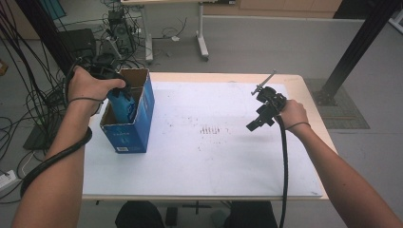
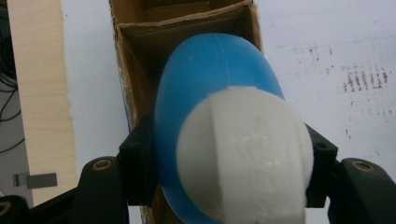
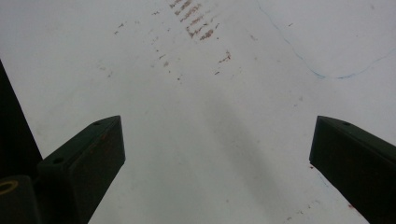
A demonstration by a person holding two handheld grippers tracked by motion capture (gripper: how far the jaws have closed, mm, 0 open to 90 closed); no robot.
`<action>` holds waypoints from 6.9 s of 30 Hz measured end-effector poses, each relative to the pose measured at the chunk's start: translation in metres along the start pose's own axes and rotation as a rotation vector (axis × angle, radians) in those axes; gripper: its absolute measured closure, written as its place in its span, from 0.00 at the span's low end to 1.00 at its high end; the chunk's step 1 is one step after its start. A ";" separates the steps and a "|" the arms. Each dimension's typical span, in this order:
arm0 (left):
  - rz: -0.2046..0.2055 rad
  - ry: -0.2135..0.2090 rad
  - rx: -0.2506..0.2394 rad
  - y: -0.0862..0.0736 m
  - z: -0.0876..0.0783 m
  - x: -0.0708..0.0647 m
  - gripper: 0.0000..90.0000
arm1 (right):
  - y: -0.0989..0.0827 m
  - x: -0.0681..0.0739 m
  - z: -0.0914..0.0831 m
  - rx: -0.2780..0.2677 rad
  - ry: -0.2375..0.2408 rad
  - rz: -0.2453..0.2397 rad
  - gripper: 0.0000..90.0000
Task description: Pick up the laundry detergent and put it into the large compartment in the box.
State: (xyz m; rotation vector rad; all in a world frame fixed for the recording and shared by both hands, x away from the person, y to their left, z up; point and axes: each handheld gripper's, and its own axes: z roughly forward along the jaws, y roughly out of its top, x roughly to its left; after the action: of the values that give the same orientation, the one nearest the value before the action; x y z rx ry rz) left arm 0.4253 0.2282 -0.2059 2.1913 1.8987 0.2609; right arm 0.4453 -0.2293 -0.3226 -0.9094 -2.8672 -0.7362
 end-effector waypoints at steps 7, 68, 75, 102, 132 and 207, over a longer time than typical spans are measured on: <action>-0.011 0.010 -0.002 -0.002 0.009 0.001 0.42 | -0.001 -0.001 0.001 0.000 0.007 0.005 0.03; -0.038 0.004 0.034 -0.019 0.056 0.006 0.42 | -0.002 -0.002 0.009 0.006 0.024 0.011 0.03; -0.035 0.007 0.035 -0.018 0.056 0.005 0.42 | -0.002 -0.002 0.008 0.000 0.022 0.014 0.03; -0.032 0.011 0.032 -0.019 0.056 0.003 0.42 | -0.002 -0.002 0.006 -0.001 0.015 0.010 0.03; -0.034 0.013 0.033 -0.019 0.056 0.003 0.42 | -0.003 -0.003 0.006 0.002 0.016 0.012 0.03; -0.033 0.053 -0.007 -0.015 0.012 -0.007 0.23 | 0.000 -0.001 0.007 -0.001 0.020 0.007 0.03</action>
State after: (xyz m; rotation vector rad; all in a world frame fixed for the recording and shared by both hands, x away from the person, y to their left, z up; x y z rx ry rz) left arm 0.4129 0.2228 -0.2214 2.1670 1.9568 0.3226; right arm 0.4463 -0.2270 -0.3289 -0.9071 -2.8451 -0.7423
